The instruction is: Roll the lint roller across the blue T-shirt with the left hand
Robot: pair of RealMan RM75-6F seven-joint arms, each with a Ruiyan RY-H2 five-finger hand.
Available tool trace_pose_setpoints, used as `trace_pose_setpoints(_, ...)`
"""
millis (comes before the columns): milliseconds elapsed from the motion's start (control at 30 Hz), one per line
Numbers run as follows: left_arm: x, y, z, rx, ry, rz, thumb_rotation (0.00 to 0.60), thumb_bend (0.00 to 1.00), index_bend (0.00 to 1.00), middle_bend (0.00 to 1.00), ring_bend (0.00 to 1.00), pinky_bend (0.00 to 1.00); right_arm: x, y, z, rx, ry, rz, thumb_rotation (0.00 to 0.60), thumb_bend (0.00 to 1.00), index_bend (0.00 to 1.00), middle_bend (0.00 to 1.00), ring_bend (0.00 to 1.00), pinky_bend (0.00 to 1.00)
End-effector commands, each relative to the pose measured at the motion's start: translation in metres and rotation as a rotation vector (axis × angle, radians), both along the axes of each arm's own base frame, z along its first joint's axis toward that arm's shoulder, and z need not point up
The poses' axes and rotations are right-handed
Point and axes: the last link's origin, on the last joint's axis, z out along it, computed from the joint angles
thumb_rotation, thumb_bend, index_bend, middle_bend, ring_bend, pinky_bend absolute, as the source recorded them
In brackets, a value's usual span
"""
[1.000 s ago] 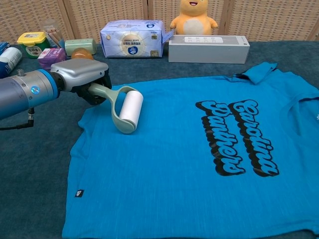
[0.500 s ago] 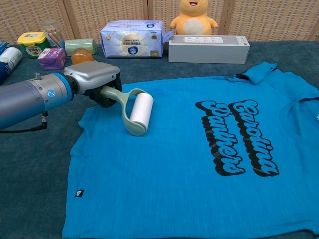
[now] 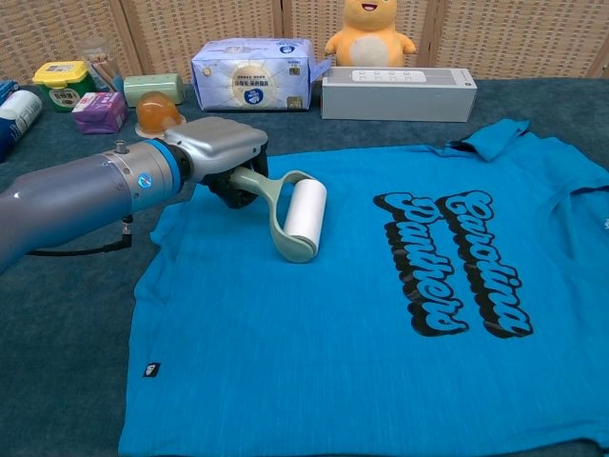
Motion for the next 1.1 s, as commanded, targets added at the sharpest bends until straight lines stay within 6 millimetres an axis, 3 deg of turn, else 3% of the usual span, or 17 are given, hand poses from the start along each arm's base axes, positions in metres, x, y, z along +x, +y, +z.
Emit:
trace_pose_setpoints(33,0.006,-0.001,-0.004,-0.003,0.001,-0.007,0.6,0.68,0.96,0.94,0.93,1.0,-0.001,0.0,0.001,-0.004,-0.002,-0.002,0.6,0.0,0.06,0.0,0.0,0.0)
trace_pose_setpoints(767,0.056,-0.004,-0.041,-0.021,0.017,-0.062,0.6,0.68,0.96,0.94,0.93,1.0,-0.001,0.0,0.007,-0.022,-0.016,-0.001,0.6,0.0,0.06,0.0,0.0,0.0)
trace_pose_setpoints(1100,0.062,-0.004,-0.045,-0.002,0.033,-0.093,0.6,0.68,0.96,0.94,0.93,1.0,0.0,0.001,0.009,-0.032,-0.018,0.005,0.6,0.0,0.06,0.0,0.0,0.0)
